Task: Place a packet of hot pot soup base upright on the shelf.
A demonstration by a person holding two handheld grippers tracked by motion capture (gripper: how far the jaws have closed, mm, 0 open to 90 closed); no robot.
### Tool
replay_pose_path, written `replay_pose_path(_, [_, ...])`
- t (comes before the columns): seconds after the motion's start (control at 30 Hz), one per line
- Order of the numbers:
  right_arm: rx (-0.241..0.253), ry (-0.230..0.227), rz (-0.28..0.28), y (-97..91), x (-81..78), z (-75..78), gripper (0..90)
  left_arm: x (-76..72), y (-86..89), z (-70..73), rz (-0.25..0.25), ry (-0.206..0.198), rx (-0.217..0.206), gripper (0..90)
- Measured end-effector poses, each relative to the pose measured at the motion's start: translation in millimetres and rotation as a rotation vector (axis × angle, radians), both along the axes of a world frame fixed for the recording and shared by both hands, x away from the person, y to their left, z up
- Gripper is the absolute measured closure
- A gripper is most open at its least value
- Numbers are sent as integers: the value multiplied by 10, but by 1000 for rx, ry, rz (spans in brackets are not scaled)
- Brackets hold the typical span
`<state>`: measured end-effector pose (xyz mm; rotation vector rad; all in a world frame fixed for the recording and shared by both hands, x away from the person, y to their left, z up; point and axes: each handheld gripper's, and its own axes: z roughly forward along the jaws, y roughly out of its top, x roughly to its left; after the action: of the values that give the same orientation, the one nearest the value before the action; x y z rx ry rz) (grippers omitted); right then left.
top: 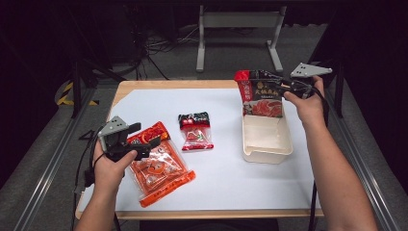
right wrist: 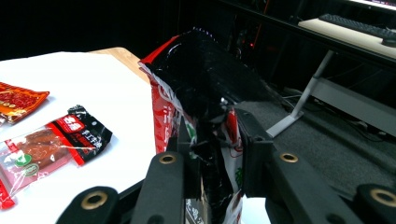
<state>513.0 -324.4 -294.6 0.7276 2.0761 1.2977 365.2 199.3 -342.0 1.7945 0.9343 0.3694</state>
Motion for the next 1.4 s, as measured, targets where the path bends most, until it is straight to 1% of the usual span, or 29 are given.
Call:
replay_pose_path(0.03, [0,11,-10,-4,-5,-11,740,3,2,-2,1,2,1,89])
replay_pose_path(0.13, [-2,20,-20,-6,-10,-26,738,5,2,-3,1,6,-2,88])
replay_pose_path(0.17, [-58,66,-47,0,-4,-71,736,3,5,-6,11,7,-21,89])
replay_pose_path(0.2, [-80,85,-60,1,2,-103,739,3,5,-6,11,7,-21,89])
replay_pose_path(0.23, [-79,79,-78,-22,-3,-145,739,-4,7,-7,28,-12,-27,89])
replay_pose_path(0.27, [-58,84,-79,-48,-5,-161,739,-4,10,-9,30,-22,-23,89])
replay_pose_path(0.3, [-58,84,-79,-48,-5,-161,739,-4,10,-9,30,-22,-23,87])
replay_pose_path(0.33, [-43,89,-92,-82,-7,-184,741,2,13,-14,33,-22,-21,87])
replay_pose_path(0.37, [-38,97,-111,-120,-14,-218,746,9,13,-18,34,-21,-20,81])
replay_pose_path(0.43, [-48,108,-123,-162,-23,-242,754,23,7,-29,25,-20,-14,73])
replay_pose_path(0.47, [-39,120,-127,-188,-30,-255,757,33,1,-36,19,-17,-12,71])
replay_pose_path(0.5, [-40,121,-130,-208,-35,-268,760,41,-4,-42,19,-19,-10,70])
replay_pose_path(0.57, [-29,126,-129,-216,-46,-277,761,52,-13,-51,15,-10,-8,69])
replay_pose_path(0.7, [-31,131,-135,-212,-48,-274,758,68,-16,-57,10,-9,-1,69])
replay_pose_path(0.73, [-32,132,-135,-211,-48,-273,753,70,-18,-61,7,-3,-3,69])
replay_pose_path(0.83, [-36,135,-144,-216,-49,-268,699,76,-6,-65,13,-5,3,83])
replay_pose_path(0.87, [-55,147,-164,-215,-53,-269,636,82,2,-69,12,-2,6,84])
replay_pose_path(0.9, [-53,144,-165,-217,-56,-269,605,85,5,-73,12,0,7,85])
replay_pose_path(0.93, [-34,148,-168,-218,-69,-266,568,85,5,-73,12,0,7,86])
replay_pose_path(1.03, [18,165,-188,-228,-117,-239,411,88,14,-84,10,8,18,93])
replay_pose_path(1.07, [18,165,-188,-228,-117,-239,411,88,14,-84,10,8,18,97])
replay_pose_path(1.1, [26,164,-195,-230,-132,-231,371,90,14,-86,7,12,21,97])
replay_pose_path(1.17, [11,147,-221,-233,-196,-199,336,96,15,-92,5,12,26,102])
replay_pose_path(1.23, [25,139,-228,-235,-262,-184,324,102,26,-95,0,13,30,101])
replay_pose_path(1.3, [17,125,-229,-243,-319,-170,318,110,44,-97,-1,7,38,91])
replay_pose_path(1.37, [18,114,-235,-254,-375,-152,311,112,57,-102,0,10,35,78])
replay_pose_path(1.4, [14,108,-236,-262,-401,-141,304,119,66,-103,-3,4,40,72])
